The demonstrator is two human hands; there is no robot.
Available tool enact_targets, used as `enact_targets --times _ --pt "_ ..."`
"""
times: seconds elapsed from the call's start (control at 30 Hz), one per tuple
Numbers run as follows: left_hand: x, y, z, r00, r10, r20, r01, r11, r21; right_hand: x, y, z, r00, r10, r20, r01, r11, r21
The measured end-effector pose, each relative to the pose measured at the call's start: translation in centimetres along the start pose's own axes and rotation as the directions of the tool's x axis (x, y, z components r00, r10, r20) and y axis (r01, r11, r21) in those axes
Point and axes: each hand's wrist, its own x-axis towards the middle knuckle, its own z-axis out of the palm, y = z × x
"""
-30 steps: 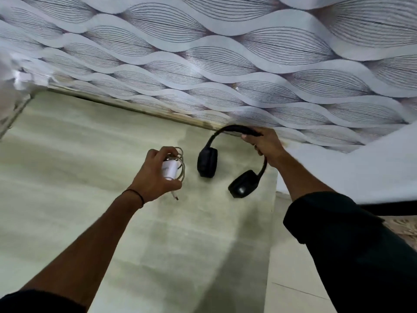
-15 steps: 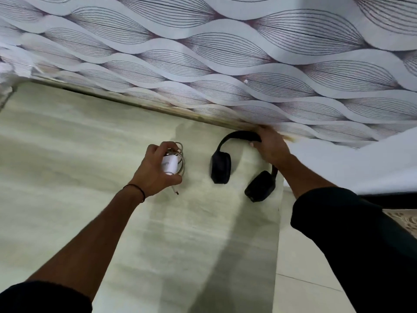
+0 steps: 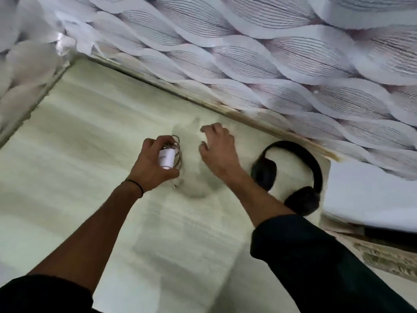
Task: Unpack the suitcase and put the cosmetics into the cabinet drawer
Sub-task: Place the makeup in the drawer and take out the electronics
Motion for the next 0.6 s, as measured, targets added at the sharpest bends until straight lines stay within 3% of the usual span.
enact_targets --times 0.13,0.3,0.43,0.6 --pt "0.0 -3.4 -4.6 0.995 -0.052 -0.080 0.054 0.998 0.018 3.7 -5.4 5.4 0.985 -0.104 0.141 0.104 0.995 0.006" --pt "1.8 -8.5 -10.8 0.974 -0.096 -0.207 0.107 0.993 0.046 8.9 -10.5 10.1 0.954 -0.252 0.160 0.263 0.964 -0.049" --pt "4.6 -12.3 -14.6 0.955 -0.121 -0.270 0.146 0.986 0.075 10.8 -12.3 13.2 0.951 -0.218 0.220 0.248 0.961 -0.119" --pt "10.0 -15.6 -17.1 0.974 -0.073 -0.213 0.108 0.982 0.158 10.1 -11.8 14.7 0.968 -0.212 0.135 0.238 0.946 -0.218"
